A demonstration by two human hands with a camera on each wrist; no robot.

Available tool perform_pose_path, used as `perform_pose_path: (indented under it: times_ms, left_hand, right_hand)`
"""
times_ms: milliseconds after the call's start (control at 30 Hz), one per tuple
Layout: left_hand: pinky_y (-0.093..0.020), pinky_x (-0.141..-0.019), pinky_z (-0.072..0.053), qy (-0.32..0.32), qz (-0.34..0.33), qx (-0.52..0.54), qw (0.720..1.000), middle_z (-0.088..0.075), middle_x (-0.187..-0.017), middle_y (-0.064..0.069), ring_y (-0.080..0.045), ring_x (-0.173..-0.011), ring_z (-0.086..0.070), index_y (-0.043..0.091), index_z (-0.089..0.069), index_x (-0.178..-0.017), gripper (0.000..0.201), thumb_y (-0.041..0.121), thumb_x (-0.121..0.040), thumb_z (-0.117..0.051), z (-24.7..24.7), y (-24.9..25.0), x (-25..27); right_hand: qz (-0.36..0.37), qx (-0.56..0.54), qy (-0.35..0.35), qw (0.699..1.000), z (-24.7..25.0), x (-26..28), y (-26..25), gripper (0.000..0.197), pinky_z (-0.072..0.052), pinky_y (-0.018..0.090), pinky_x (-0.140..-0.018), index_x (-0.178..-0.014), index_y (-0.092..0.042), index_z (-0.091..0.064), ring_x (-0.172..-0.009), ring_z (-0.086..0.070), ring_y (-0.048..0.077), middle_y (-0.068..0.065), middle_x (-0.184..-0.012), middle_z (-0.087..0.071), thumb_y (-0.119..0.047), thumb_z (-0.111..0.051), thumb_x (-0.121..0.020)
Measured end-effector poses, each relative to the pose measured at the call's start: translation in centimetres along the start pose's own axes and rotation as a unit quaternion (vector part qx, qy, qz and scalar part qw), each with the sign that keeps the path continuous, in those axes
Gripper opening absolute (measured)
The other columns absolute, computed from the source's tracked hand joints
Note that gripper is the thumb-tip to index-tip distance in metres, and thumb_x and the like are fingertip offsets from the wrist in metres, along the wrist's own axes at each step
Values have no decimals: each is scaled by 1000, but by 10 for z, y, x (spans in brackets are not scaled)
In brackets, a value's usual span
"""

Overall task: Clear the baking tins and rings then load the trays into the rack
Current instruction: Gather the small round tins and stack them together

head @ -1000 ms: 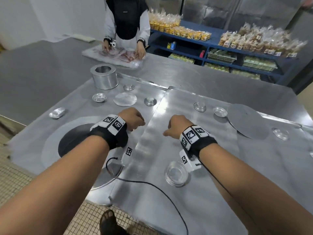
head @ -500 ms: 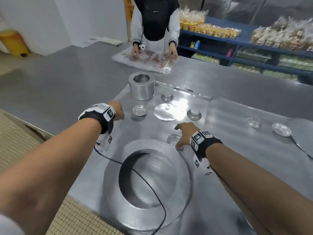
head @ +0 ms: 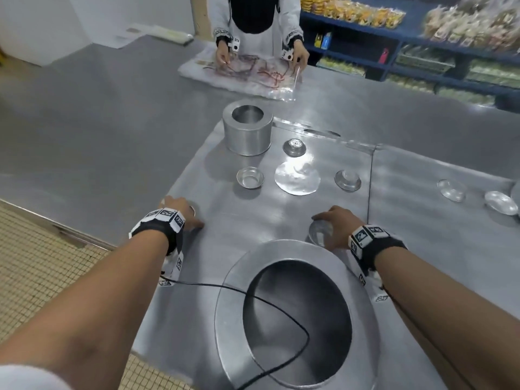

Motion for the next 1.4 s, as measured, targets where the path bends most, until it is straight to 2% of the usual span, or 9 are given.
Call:
perform_pose_path:
  times_ms: [367,533,600,700,800,900,1033,1200,1400]
  left_hand:
    - [-36,-90,-55,68,-35,195,978,-69,-108,-1,-25,-102,-66,19,-60,-111,104,78,-30,-85,14,5,30]
    - [-36,-85,-56,70,-49,296,951,-68,-103,1,-23,-94,-66,18,-65,-97,83,65,-33,-92,20,11,56]
    - [-41,-78,-61,60,-50,374,924,-70,-97,-1,-23,-88,-69,21,-68,-88,77,59,-26,-95,19,10,62]
    - [-52,-78,-61,13,-61,484,873,-69,-99,-13,-32,-91,-70,9,-69,-101,54,23,-57,-97,21,15,93]
    - [-59,-74,-59,-30,-77,595,800,-62,-106,-27,-41,-84,-65,-6,-62,-111,32,-16,-81,-66,19,23,126]
    - [-62,-80,-57,-21,-83,633,770,-60,-115,-32,-48,-97,-63,-1,-62,-105,36,-24,-80,-50,14,27,150]
    - [-61,-62,-55,-29,-87,715,693,-55,-99,-27,-44,-89,-56,-7,-57,-101,42,-30,-81,-29,6,37,187]
    - [-65,-77,-54,-21,-82,735,673,-55,-88,-23,-34,-78,-55,-4,-60,-88,29,-21,-85,-38,-9,43,224]
    - [-35,-63,-55,-95,-123,737,658,-73,-85,-8,-23,-72,-69,12,-71,-101,29,37,-99,-56,-28,50,256]
  right_hand:
    - [-17,-28,46,998,20,14,-7,103,-44,34,-103,-143,-24,-49,-118,-52,24,2,-123,-52,-42,-93,-52]
    - [-20,-30,66,997,45,33,-15,109,-41,36,-107,-145,-20,-45,-125,-49,22,1,-134,-52,-46,-93,-51]
    - [-18,-32,80,996,55,43,-20,107,-43,37,-106,-144,-20,-45,-125,-50,22,2,-136,-52,-45,-94,-52]
    - [2,-25,106,994,72,60,-32,106,-44,37,-105,-143,-17,-47,-124,-50,23,4,-135,-53,-45,-93,-52]
    - [30,-19,125,991,84,82,-50,106,-44,38,-104,-143,-16,-48,-124,-50,23,4,-132,-53,-49,-91,-52]
    - [58,-31,145,987,91,105,-69,104,-45,34,-100,-142,-16,-49,-123,-51,23,2,-131,-55,-50,-91,-53]
    - [104,-59,165,979,93,140,-98,96,-40,24,-89,-139,-17,-53,-123,-52,19,-1,-131,-57,-48,-90,-57]
    - [165,-110,174,965,81,178,-138,99,-46,29,-98,-137,-18,-55,-117,-55,17,1,-128,-57,-51,-92,-52]
    - [219,-115,183,952,52,199,-173,89,-40,23,-86,-130,-19,-58,-104,-50,16,-2,-111,-43,-46,-92,-52]
Point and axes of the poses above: each hand's wrist, its own x-axis away from the middle knuckle, its own z-axis out of the back of the hand, y = z × x, the point moved 4 cm from there along -x, towards the middle knuckle
